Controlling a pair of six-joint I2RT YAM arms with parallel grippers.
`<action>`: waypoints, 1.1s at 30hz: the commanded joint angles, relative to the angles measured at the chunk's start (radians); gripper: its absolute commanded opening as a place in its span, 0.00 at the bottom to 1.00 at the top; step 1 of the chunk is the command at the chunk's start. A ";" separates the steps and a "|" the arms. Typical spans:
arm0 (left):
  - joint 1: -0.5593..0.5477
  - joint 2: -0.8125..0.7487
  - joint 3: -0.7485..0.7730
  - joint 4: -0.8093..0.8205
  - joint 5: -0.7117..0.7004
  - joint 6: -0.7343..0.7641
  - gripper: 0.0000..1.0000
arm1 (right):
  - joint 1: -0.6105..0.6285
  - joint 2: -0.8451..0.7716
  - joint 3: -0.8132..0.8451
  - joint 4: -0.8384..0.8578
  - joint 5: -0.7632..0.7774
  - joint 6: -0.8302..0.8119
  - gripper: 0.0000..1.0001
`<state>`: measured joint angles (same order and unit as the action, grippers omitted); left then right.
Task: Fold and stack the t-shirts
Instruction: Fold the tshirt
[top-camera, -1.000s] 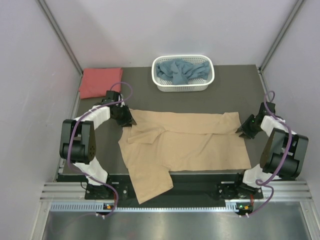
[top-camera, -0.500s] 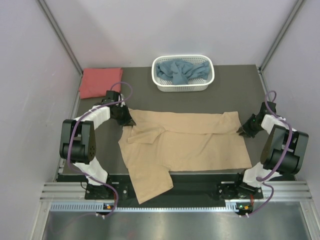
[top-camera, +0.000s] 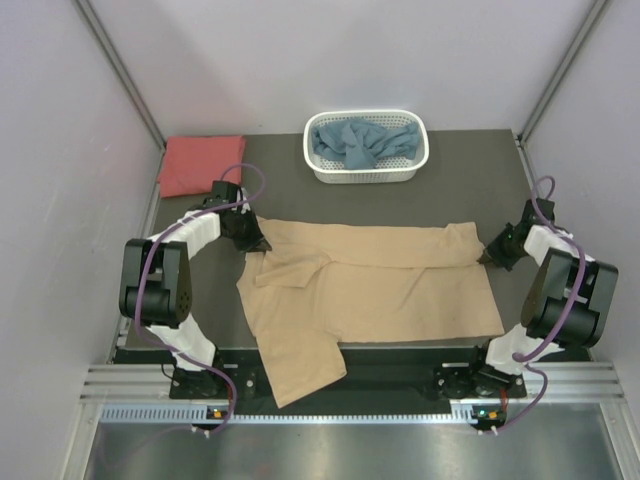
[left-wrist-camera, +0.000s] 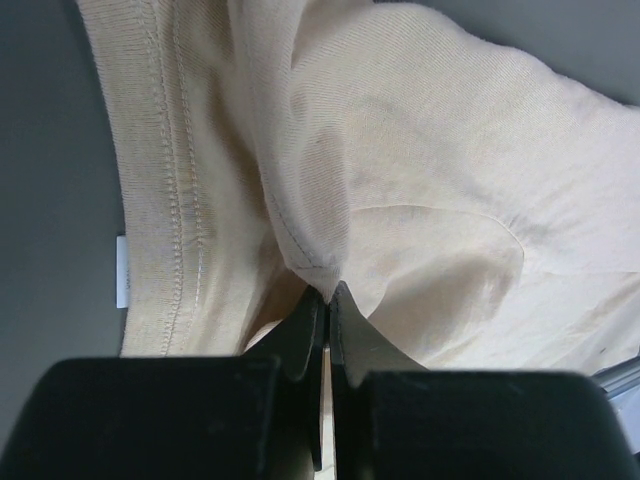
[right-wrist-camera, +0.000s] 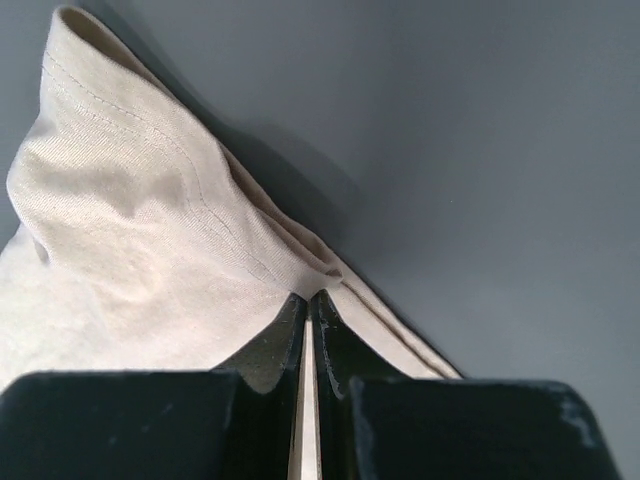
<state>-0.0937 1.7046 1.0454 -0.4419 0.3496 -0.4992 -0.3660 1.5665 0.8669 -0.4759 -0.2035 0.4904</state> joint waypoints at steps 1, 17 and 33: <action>-0.005 -0.029 0.022 0.014 -0.005 -0.005 0.00 | -0.014 -0.017 0.050 -0.006 0.021 -0.026 0.00; -0.014 -0.017 0.012 0.022 0.006 -0.015 0.29 | -0.013 -0.011 0.070 -0.004 -0.010 -0.039 0.00; -0.003 -0.011 0.229 -0.067 -0.093 -0.039 0.00 | -0.013 0.075 0.287 -0.003 -0.036 0.027 0.00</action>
<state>-0.1043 1.7042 1.1831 -0.5014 0.2676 -0.5293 -0.3660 1.6238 1.0767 -0.5018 -0.2382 0.4999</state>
